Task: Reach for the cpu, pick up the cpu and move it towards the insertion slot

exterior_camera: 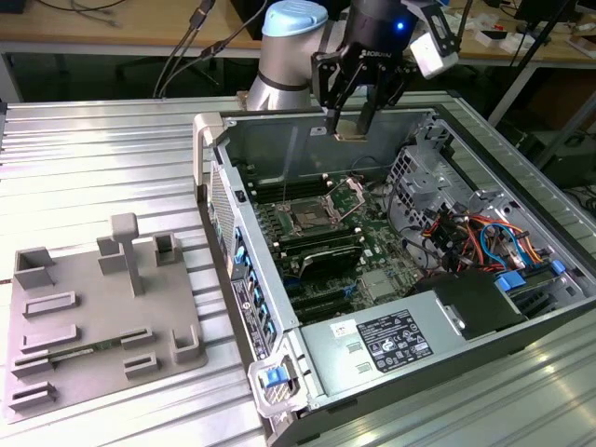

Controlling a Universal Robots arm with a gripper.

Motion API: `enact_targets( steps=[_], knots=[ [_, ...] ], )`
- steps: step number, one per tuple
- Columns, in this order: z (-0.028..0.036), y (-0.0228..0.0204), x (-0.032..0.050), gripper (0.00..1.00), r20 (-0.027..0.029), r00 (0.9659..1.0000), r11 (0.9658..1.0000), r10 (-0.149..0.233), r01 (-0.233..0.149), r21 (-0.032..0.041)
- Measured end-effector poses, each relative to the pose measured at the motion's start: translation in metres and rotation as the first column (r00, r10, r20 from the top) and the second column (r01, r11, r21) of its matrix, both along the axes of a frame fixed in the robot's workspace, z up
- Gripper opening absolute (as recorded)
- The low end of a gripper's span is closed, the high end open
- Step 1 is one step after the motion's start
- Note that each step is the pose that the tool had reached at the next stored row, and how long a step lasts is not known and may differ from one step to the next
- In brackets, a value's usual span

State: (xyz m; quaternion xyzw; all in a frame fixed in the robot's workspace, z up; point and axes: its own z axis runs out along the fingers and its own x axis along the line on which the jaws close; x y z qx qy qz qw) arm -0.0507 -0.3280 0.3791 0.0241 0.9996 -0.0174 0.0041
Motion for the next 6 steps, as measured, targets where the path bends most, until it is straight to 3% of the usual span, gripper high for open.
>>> enact_targets(
  steps=[6],
  knots=[
    [-0.0001, 0.0000, 0.0004, 0.55, 0.0000, 1.0000, 1.0000, 0.000, 0.000, 0.0001]
  ],
)
